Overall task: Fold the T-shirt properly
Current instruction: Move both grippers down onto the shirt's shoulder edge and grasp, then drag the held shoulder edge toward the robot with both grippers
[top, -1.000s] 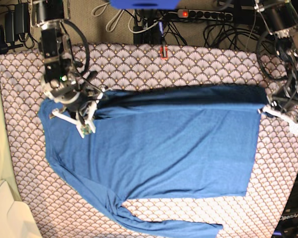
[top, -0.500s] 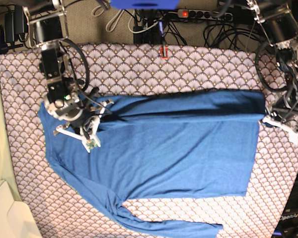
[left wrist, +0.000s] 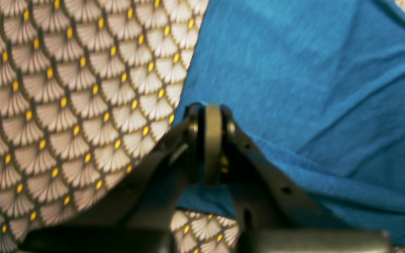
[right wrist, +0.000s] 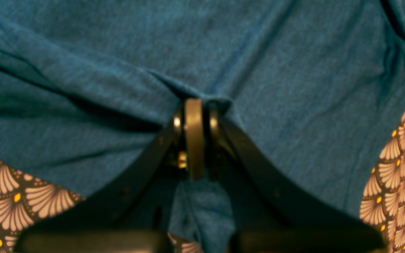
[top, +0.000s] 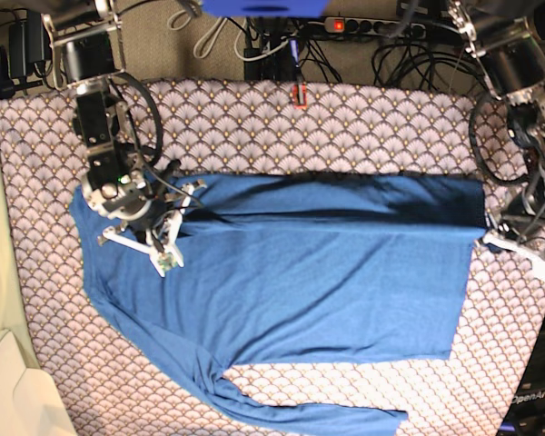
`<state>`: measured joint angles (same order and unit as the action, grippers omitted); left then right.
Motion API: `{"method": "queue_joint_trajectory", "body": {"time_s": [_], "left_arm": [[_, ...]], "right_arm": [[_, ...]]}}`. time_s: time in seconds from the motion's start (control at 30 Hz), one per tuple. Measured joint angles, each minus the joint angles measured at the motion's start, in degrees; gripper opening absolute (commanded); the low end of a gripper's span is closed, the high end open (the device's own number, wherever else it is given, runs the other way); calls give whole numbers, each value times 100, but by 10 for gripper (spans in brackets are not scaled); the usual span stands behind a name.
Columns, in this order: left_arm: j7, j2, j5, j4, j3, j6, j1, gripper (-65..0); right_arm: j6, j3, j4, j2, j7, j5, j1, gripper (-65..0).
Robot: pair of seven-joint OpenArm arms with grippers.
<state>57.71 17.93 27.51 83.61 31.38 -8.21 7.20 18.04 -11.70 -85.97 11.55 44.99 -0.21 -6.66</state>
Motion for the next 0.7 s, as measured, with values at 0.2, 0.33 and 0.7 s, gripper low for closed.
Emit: {"method": "queue_joint_trajectory", "body": {"time_s": [0.2, 0.33, 0.7], "left_arm": [[17, 0, -4, 0, 0, 26, -31, -646], [17, -2, -4, 0, 0, 24, -31, -646], [11, 13, -31, -542, -9, -9, -44, -549]], "right_arm": [[0, -28, 0, 0, 0, -2, -7, -650], [0, -291, 0, -4, 0, -22, -11, -650], [0, -345, 0, 20, 28, -26, -125, -434]]}}
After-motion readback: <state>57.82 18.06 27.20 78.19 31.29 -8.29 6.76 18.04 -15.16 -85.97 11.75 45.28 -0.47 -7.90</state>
